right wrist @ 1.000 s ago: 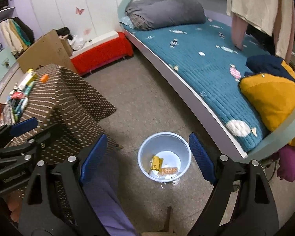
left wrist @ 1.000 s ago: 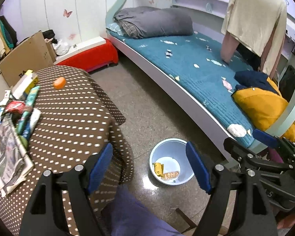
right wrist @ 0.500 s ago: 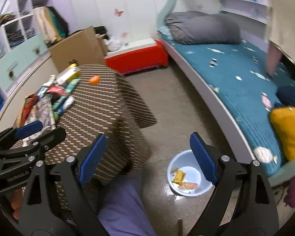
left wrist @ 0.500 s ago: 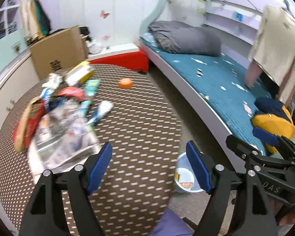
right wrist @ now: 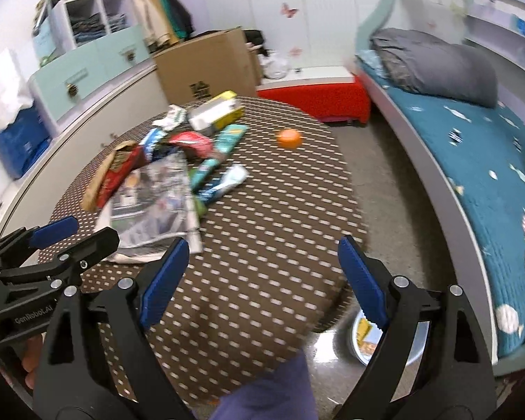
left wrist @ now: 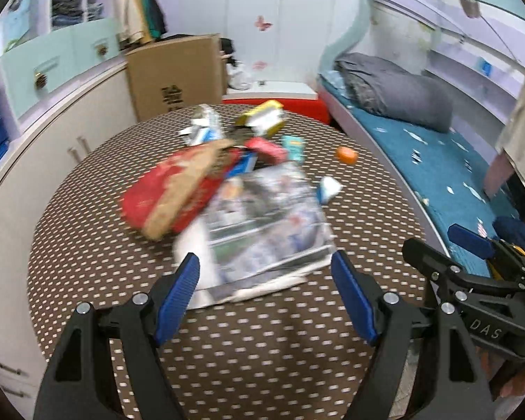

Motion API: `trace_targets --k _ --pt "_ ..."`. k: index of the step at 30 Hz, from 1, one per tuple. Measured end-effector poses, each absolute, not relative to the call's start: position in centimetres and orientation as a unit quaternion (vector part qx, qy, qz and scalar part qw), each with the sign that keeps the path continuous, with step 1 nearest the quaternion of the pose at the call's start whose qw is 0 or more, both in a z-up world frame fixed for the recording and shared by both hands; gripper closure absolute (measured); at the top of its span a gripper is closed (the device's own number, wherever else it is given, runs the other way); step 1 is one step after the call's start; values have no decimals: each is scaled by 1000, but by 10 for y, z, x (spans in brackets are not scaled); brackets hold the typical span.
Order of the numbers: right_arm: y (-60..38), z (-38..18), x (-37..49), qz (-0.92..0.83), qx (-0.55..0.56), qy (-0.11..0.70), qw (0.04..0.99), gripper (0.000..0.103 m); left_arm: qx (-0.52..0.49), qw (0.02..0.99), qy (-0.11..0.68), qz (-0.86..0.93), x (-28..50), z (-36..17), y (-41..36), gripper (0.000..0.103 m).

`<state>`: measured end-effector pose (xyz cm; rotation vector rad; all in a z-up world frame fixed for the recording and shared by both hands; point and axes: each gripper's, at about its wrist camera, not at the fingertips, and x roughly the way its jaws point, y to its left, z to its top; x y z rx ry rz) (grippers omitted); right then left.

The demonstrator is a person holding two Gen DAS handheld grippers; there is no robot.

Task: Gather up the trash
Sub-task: 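Move both tools back over the table toward the newspaper and red bag, then grasp the folded newspaper with the right tool while the left tool grasps the red paper bag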

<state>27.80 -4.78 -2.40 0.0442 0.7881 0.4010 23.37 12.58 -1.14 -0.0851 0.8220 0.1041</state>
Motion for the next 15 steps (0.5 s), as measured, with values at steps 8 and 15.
trace_targets --k 8,15 --pt "0 -30 296 241 8 400 884 17 -68 910 398 97 222 -12 180 27" --pt "32 -45 317 264 -2 428 864 17 -96 902 400 133 216 -20 219 26"
